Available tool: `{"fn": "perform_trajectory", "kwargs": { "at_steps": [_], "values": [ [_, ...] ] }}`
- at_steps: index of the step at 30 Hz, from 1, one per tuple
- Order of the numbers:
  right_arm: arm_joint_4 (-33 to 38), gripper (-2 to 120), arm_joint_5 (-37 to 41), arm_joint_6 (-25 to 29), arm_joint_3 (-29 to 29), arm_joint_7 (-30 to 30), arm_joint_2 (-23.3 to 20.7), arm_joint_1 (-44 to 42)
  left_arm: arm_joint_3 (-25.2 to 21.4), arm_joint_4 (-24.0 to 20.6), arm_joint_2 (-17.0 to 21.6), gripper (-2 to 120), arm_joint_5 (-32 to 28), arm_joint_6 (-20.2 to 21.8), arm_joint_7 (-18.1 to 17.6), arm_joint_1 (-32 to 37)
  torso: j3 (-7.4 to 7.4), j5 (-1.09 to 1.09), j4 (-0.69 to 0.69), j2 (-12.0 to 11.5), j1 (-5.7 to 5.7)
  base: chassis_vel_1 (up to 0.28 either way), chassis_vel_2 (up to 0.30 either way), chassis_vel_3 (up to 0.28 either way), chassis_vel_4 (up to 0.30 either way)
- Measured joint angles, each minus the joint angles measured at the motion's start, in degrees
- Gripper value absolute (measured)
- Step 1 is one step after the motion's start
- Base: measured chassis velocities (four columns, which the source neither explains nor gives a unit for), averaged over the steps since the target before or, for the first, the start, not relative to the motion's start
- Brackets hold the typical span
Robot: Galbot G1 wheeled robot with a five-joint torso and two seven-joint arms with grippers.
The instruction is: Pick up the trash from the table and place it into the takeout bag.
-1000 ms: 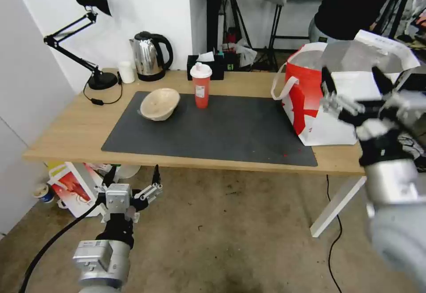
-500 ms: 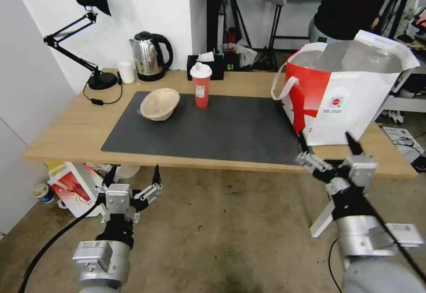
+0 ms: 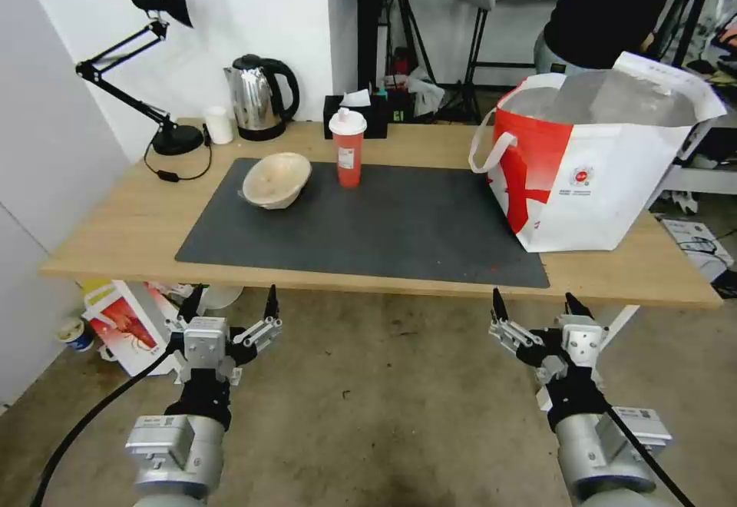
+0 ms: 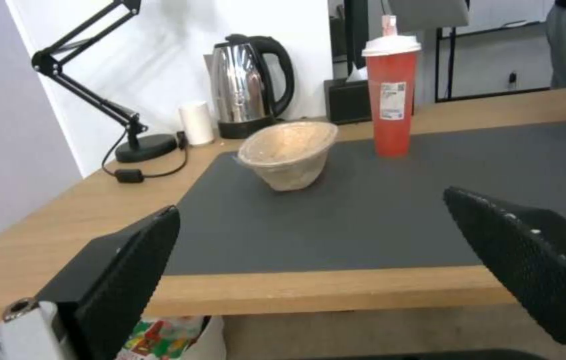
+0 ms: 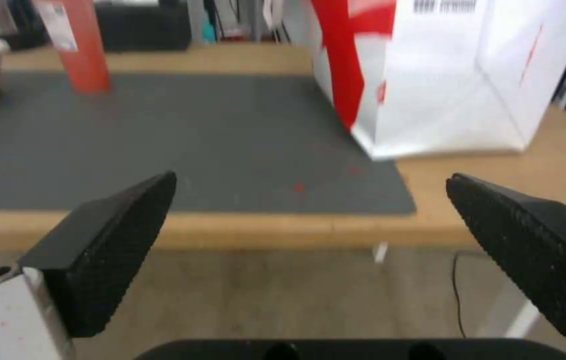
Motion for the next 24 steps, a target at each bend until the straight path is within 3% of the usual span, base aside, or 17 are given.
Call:
{"fn": "perform_trajectory", "kwargs": {
  "at_steps": [24],
  "values": [
    [-0.04, 100, 1.81, -0.11, -0.22, 1.15, 0.84, 1.09, 0.19, 0.41, -0.23, 99, 0.03, 0.03, 0.01, 0.18, 0.0, 0.0, 0.0, 0.0, 0.0, 0.0, 0.0, 0.0, 0.0]
  ]
}}
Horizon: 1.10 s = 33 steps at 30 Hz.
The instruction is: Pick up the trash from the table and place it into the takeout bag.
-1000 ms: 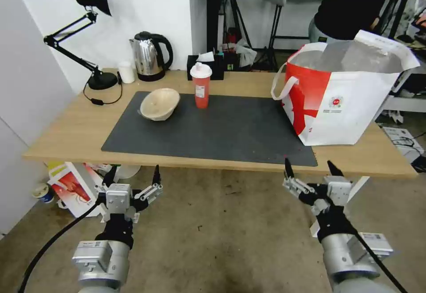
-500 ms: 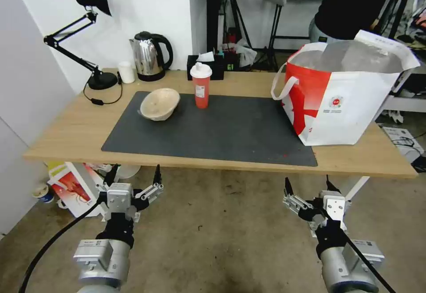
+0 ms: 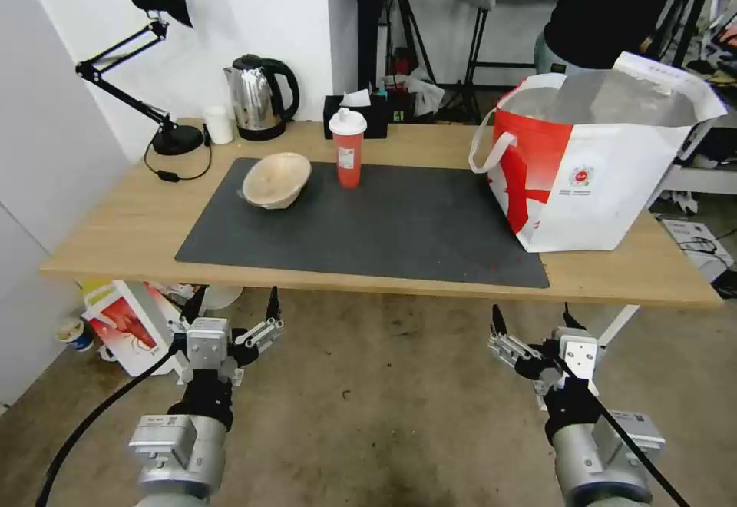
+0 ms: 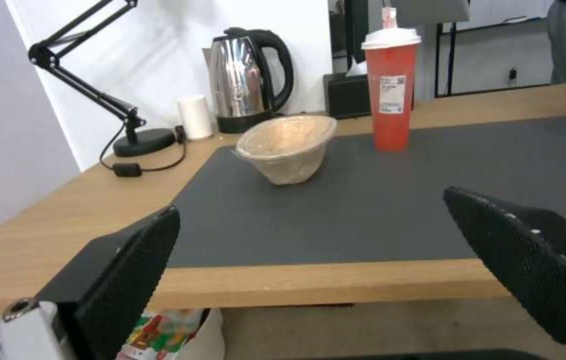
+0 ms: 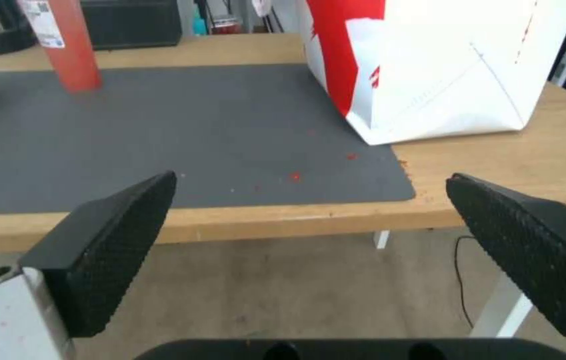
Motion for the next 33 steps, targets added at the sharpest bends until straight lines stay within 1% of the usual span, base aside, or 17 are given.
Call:
{"fn": "perform_trajectory", "kwargs": {
  "at_steps": [23, 33],
  "values": [
    [0.03, 100, 0.06, 0.45, 0.2, 0.14, 0.39, 0.89, -0.21, -0.4, 0.02, 99, 0.16, 0.02, 0.0, 0.13, 0.0, 0.0, 0.0, 0.0, 0.0, 0.0, 0.0, 0.0, 0.0],
    [0.04, 100, 0.11, 0.68, 1.05, 0.27, -0.31, 1.08, -0.26, -0.42, 0.49, 99, -0.08, 0.37, 0.0, -0.26, 0.0, 0.0, 0.0, 0.0, 0.0, 0.0, 0.0, 0.0, 0.0]
  ]
}}
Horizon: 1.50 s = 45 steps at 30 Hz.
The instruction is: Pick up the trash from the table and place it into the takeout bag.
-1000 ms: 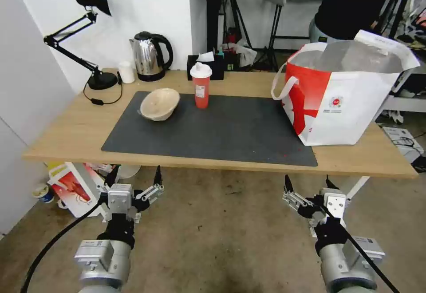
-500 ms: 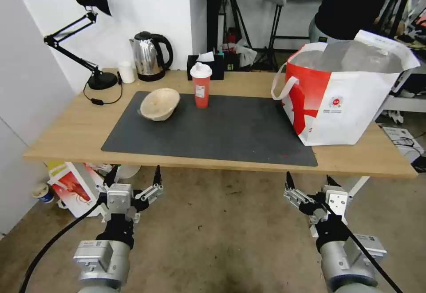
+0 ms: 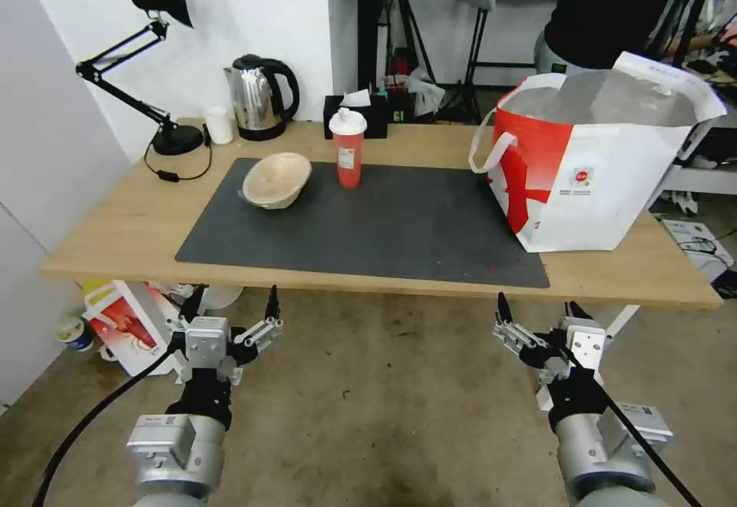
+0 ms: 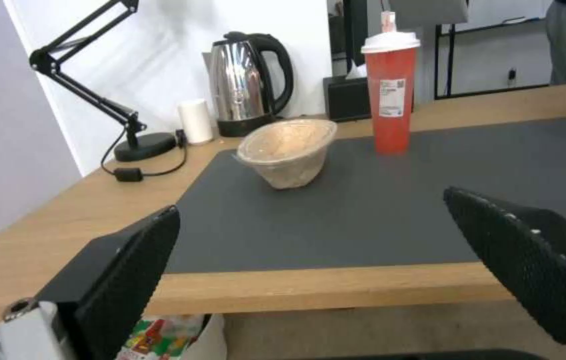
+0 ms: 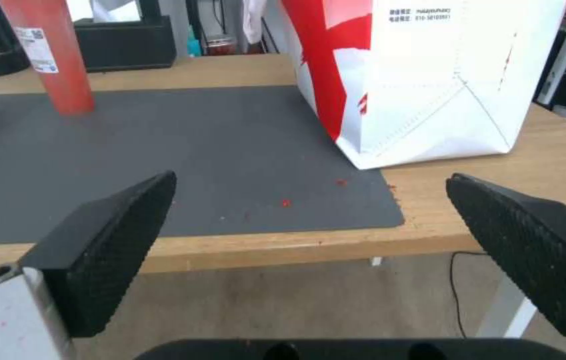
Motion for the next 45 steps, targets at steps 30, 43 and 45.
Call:
{"fn": "perform_trajectory", "kwargs": {
  "at_steps": [30, 43, 45],
  "values": [
    [0.01, 100, 17.79, -0.05, 2.3, -16.77, -6.09, 9.94, 0.54, 0.7, -0.4, 99, -0.12, 0.07, -0.15, -0.72, 0.0, 0.0, 0.02, 0.0, 0.0, 0.0, 0.0, 0.0, 0.0],
    [0.0, 100, 37.92, -7.29, 0.7, -29.22, -12.87, 26.83, -0.67, -0.01, -0.44, 99, -0.57, 0.7, -0.11, -0.65, 0.0, 0.01, 0.0, 0.0, 0.0, 0.0, 0.0, 0.0, 0.0],
    [-0.43, 100, 41.07, -7.54, 0.49, -29.48, -14.29, 30.14, -0.76, -0.02, -0.67, 99, -0.6, 0.76, -0.09, -0.88, 0.0, -0.02, 0.0, 0.0, 0.0, 0.0, 0.0, 0.0, 0.0]
  ]
}}
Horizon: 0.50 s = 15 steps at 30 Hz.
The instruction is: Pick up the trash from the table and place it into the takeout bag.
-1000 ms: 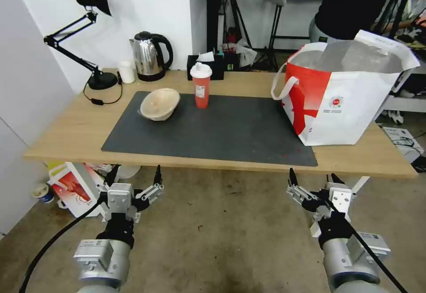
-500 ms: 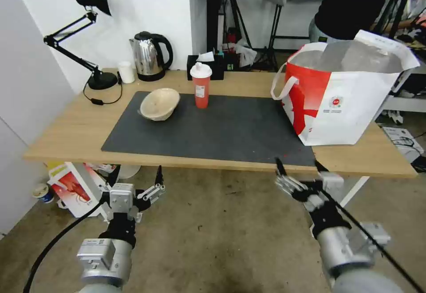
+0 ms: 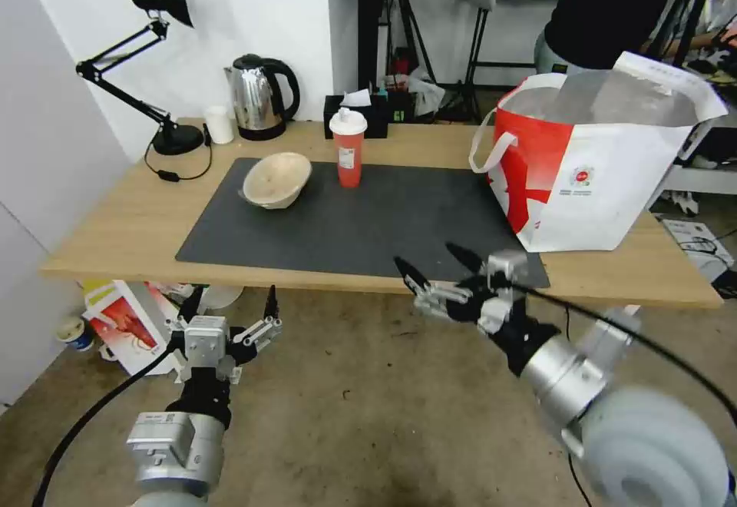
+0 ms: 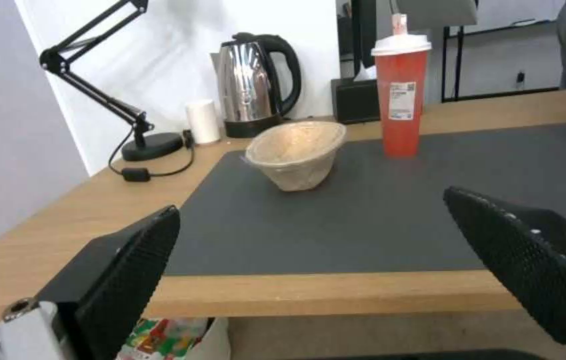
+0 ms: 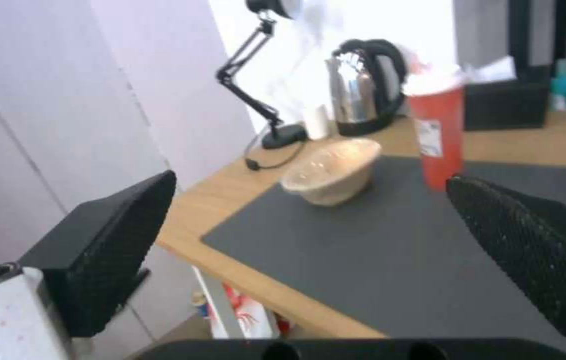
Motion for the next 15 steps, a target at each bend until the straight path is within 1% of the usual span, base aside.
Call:
{"fn": "perform_trajectory", "kwargs": {
  "at_steps": [4, 6, 7, 8, 11, 12, 15],
  "values": [
    [-2.51, 100, 1.75, -0.12, -0.79, -0.08, -1.56, 3.32, 0.06, -0.01, -0.46, 99, 0.23, 0.01, -0.04, 0.25, 0.0, 0.01, 0.01, 0.0, 0.0, 0.0, 0.0, 0.0, 0.0],
    [-5.63, 100, 2.66, -0.13, -1.77, -0.07, -2.24, 5.7, 0.14, -0.02, -0.77, 99, 0.67, 0.0, -0.05, 0.65, 0.0, 0.03, 0.0, 0.0, 0.0, 0.0, 0.0, 0.0, 0.0],
    [-7.13, 100, 4.07, -0.13, -2.32, -0.05, -2.2, 7.17, 0.15, -0.02, -0.79, 99, 0.87, -0.01, -0.05, 0.77, 0.0, 0.02, -0.01, 0.0, 0.0, 0.0, 0.0, 0.0, 0.0],
    [-7.13, 100, 4.07, -0.13, -2.32, -0.05, -2.2, 7.17, 0.15, -0.02, -0.79, 99, 0.87, -0.01, -0.05, 0.77, 0.0, 0.02, -0.01, 0.0, 0.0, 0.0, 0.0, 0.0, 0.0],
    [-9.82, 100, 6.88, -0.13, -4.69, 0.13, -1.5, 11.96, 0.11, -0.03, -1.15, 99, 1.0, -0.06, -0.05, 0.89, 0.0, 0.02, -0.01, 0.0, 0.0, 0.0, 0.0, 0.0, 0.0],
    [-9.82, 100, 6.88, -0.13, -4.69, 0.13, -1.5, 11.96, 0.11, -0.03, -1.15, 99, 1.0, -0.06, -0.05, 0.89, 0.0, 0.02, -0.01, 0.0, 0.0, 0.0, 0.0, 0.0, 0.0],
    [-13.04, 100, 7.6, -0.12, -8.51, 0.57, -0.96, 18.62, 0.2, -0.03, -1.66, 99, 1.34, -0.07, -0.05, 1.01, 0.0, 0.01, 0.0, 0.0, 0.0, 0.0, 0.0, 0.0, 0.0]
  ]
}}
